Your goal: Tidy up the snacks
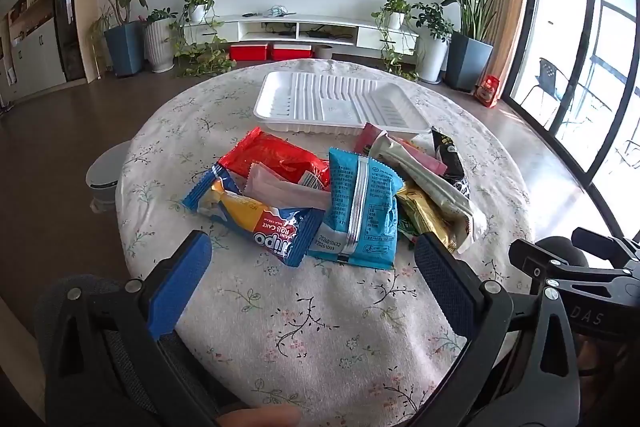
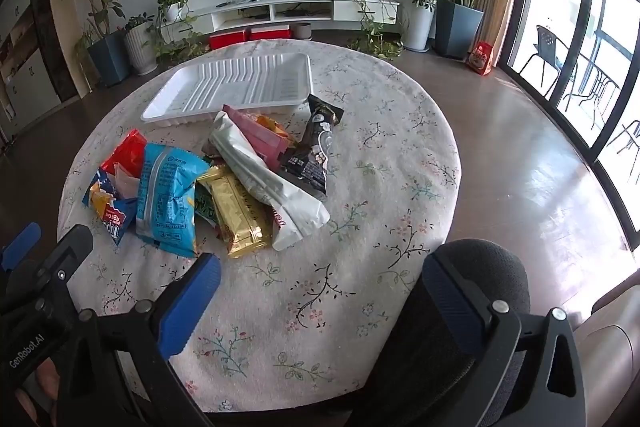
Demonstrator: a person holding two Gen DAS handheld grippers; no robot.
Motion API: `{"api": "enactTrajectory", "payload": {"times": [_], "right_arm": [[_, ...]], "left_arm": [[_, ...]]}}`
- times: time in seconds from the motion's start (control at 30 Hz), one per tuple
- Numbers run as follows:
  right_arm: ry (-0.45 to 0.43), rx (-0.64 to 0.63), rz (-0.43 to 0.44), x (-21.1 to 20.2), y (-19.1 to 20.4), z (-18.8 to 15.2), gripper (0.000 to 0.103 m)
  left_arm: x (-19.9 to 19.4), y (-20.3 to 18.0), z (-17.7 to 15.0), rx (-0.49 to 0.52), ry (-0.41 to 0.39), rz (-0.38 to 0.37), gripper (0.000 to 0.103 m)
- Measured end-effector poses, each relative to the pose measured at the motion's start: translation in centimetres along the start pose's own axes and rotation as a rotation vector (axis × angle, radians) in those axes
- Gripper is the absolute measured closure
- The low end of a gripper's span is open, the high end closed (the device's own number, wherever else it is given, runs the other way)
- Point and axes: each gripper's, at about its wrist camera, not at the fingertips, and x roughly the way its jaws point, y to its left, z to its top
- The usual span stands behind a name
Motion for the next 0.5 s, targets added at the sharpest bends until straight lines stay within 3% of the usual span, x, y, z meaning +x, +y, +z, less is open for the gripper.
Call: {"api": "enactTrajectory", "payload": {"times": [0.5], "right_arm": [[0.004,-0.002,-0.002,0.10,0.17,0.04,0.000]], "left_arm": [[-0.02,0.04,-0.04,0.000,0.001,0.000,0.000]]}}
